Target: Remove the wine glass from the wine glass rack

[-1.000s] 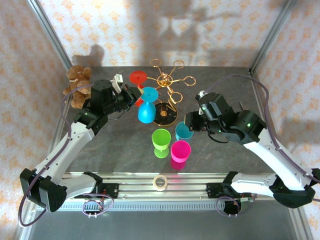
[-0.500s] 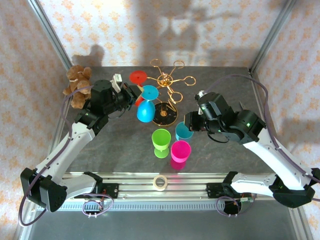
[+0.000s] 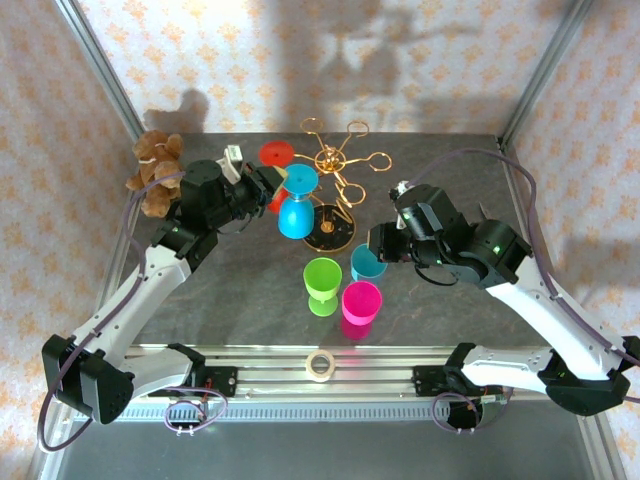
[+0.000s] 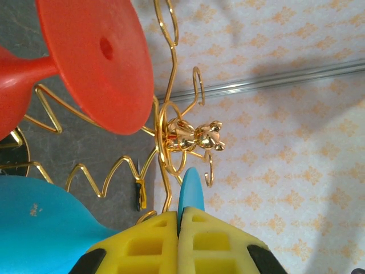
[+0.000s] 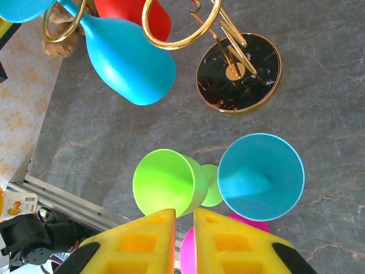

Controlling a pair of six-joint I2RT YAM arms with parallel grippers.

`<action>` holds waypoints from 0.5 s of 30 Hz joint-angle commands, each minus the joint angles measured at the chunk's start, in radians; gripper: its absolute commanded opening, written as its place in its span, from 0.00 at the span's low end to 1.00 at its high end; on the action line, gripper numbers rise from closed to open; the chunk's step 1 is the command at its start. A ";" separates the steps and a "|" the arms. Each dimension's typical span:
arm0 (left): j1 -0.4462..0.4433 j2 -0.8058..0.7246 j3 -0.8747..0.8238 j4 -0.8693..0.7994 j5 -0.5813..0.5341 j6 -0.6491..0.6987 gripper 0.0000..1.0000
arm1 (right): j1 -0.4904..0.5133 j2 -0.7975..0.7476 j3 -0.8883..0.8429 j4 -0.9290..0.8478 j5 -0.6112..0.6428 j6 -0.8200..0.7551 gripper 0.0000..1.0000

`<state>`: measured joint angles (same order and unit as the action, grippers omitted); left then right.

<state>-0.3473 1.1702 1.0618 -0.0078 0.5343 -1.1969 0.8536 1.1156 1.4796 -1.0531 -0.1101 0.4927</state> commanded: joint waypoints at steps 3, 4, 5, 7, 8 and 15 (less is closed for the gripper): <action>-0.007 0.032 0.010 0.083 -0.014 -0.023 0.00 | -0.005 -0.006 0.014 0.025 0.000 -0.008 0.16; -0.007 0.035 0.012 0.083 -0.011 -0.023 0.00 | -0.006 -0.005 0.014 0.027 0.000 -0.008 0.16; -0.007 0.039 0.013 0.083 -0.009 -0.021 0.00 | -0.006 -0.006 0.014 0.027 -0.001 -0.007 0.16; -0.007 0.044 0.016 0.081 -0.003 -0.018 0.00 | -0.006 -0.007 0.014 0.027 0.002 -0.008 0.16; -0.007 0.047 0.015 0.081 -0.003 -0.018 0.00 | -0.005 -0.009 0.015 0.026 0.004 -0.007 0.16; -0.007 0.068 0.037 0.089 0.010 -0.009 0.00 | -0.006 -0.007 0.016 0.030 0.006 -0.009 0.16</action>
<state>-0.3473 1.2350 1.0630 0.0280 0.5362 -1.2076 0.8536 1.1156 1.4796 -1.0458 -0.1127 0.4927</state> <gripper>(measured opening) 0.047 0.161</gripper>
